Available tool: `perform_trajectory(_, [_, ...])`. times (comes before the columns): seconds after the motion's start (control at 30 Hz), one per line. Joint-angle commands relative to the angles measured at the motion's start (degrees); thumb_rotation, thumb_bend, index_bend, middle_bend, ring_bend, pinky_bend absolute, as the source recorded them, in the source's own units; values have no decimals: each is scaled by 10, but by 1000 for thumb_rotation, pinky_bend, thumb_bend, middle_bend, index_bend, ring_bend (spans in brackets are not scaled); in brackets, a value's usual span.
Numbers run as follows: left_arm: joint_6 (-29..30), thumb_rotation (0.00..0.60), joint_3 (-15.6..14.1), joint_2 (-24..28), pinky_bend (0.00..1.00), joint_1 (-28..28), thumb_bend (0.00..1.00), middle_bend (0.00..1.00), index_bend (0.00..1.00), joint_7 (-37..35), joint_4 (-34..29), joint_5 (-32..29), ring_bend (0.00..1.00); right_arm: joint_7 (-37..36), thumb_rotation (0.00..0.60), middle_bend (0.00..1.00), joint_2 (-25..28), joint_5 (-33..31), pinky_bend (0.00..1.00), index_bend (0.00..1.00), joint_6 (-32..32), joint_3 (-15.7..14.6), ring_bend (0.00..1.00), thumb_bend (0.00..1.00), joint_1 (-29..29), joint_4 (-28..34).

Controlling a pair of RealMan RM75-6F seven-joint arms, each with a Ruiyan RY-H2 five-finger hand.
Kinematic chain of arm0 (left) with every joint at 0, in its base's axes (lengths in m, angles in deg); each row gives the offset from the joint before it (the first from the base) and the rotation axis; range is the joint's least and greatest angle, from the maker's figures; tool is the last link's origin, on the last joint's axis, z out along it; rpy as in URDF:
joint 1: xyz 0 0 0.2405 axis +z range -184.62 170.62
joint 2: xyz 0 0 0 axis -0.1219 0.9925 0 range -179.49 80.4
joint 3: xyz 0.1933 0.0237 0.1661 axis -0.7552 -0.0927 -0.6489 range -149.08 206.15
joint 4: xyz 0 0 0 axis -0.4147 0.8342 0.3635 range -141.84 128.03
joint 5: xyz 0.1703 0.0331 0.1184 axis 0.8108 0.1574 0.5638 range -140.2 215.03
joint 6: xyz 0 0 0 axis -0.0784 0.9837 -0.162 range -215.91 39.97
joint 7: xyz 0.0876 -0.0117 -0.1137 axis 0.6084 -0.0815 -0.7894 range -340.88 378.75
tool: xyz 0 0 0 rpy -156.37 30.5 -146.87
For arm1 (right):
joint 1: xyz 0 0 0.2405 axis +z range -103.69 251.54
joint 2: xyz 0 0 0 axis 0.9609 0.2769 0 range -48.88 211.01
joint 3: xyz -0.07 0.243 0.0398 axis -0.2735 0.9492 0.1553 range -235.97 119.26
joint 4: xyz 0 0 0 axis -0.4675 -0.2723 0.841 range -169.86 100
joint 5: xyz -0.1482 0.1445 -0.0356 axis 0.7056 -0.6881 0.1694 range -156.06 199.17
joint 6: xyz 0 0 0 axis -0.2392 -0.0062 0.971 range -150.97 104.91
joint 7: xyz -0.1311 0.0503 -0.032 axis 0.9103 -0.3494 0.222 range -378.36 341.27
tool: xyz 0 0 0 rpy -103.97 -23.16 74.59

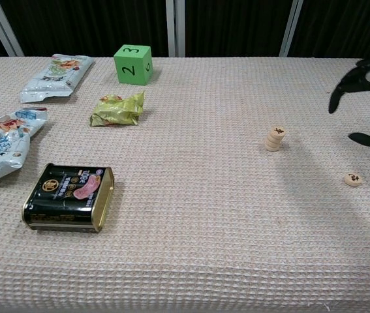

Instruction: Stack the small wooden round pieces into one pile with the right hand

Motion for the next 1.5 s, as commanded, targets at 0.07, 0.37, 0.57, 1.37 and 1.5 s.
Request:
perform_trajectory(0.07, [0, 600, 1, -1, 192, -4, 146, 211, 296, 5, -5, 6, 156, -13, 600, 311, 16, 15, 91, 367, -6, -37, 110, 255, -37, 4])
perform_trajectory(0.37, [7, 600, -2, -1, 192, 0, 146, 211, 296, 11, -12, 9, 156, -11, 600, 297, -13, 14, 90, 367, 39, -34, 110, 266, -33, -35])
perform_trajectory(0.57, [9, 600, -3, -1, 192, 3, 146, 211, 296, 6, -8, 7, 156, -2, 600, 297, -26, 11, 89, 367, 67, -26, 110, 319, -23, -49])
perform_trajectory(1.37, [7, 600, -3, -4, 192, 3, 146, 211, 296, 0, -1, 4, 156, -5, 600, 315, -8, 19, 90, 482, 65, 23, 110, 392, -5, -26])
perform_trajectory(1.5, [7, 600, -2, -5, 192, 3, 146, 211, 296, 2, -2, 4, 156, 20, 600, 293, 1, 1, 85, 483, 92, 54, 105, 393, 25, -11])
